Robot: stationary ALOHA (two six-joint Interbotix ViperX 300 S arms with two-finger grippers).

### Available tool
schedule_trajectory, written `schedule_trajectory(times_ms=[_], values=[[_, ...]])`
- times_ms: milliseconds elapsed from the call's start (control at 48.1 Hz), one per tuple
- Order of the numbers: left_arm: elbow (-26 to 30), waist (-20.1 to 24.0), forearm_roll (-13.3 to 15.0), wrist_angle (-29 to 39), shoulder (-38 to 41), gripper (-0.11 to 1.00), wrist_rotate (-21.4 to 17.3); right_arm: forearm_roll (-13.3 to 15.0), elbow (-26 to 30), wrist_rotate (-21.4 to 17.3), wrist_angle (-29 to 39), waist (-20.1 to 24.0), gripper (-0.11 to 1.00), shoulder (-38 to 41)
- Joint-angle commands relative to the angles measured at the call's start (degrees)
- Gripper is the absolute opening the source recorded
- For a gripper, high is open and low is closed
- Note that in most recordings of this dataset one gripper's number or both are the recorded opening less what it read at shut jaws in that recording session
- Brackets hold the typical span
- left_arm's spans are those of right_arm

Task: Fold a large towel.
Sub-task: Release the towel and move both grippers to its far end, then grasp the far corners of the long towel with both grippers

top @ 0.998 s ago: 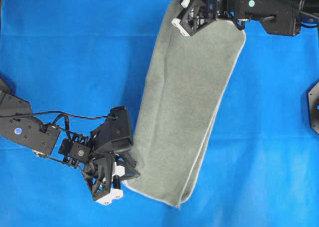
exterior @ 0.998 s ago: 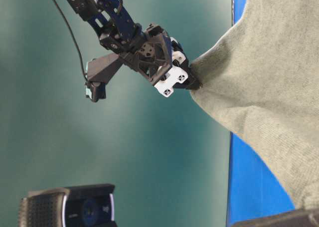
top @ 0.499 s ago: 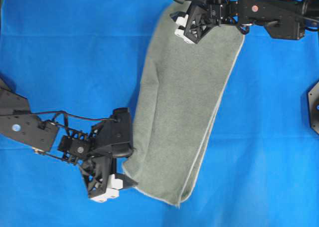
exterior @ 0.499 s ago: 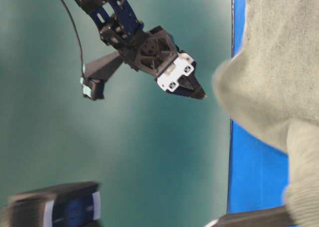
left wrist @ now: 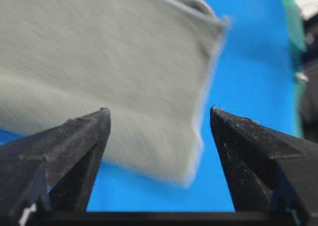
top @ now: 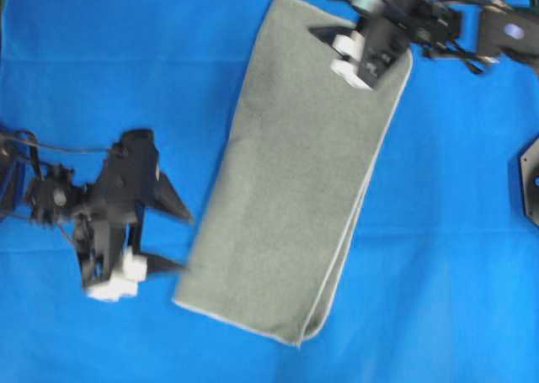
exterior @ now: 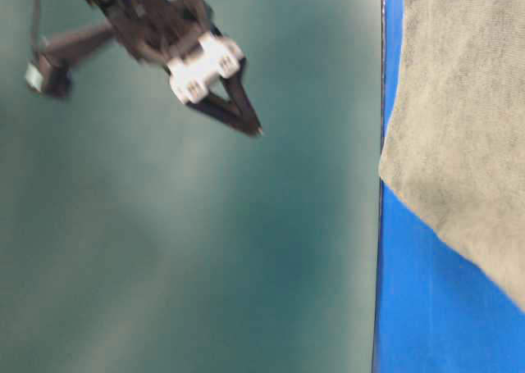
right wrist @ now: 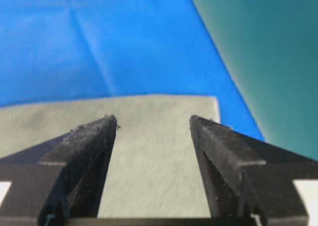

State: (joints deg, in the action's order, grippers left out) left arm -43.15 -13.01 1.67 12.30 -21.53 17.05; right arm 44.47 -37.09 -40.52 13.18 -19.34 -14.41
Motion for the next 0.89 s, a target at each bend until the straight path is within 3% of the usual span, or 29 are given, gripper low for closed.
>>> schedule_trajectory(times_ms=[0, 187, 291, 478, 665, 873], values=[[-0.18, 3.96, -0.18, -2.29, -2.81, 0.76, -2.9, -0.97, -2.02, -0.62, -0.7, 0.97, 0.62, -5.45], [-1.49, 11.69, -0.18, -10.28, -4.92, 0.76, -13.8, -3.34, -8.88, -2.72, -1.41, 3.25, 0.62, -14.77], [-1.14, 14.85, -0.18, -12.39, -4.48, 0.76, -17.84, -3.87, -11.51, -3.6, -1.32, 3.52, 0.62, -18.28], [2.11, 21.62, -0.18, -14.24, -0.26, 0.76, -20.83, -3.78, -12.3, -4.22, 1.14, 2.11, 0.62, -17.93], [8.09, 29.97, -0.18, -14.94, 9.14, 0.76, -22.59, -3.34, -11.69, -4.22, 5.1, -4.13, 0.62, -12.48], [16.08, 36.39, -0.18, -14.94, 21.8, 0.76, -25.4, -2.99, -11.87, -4.22, 5.19, -11.16, 0.62, -4.48]])
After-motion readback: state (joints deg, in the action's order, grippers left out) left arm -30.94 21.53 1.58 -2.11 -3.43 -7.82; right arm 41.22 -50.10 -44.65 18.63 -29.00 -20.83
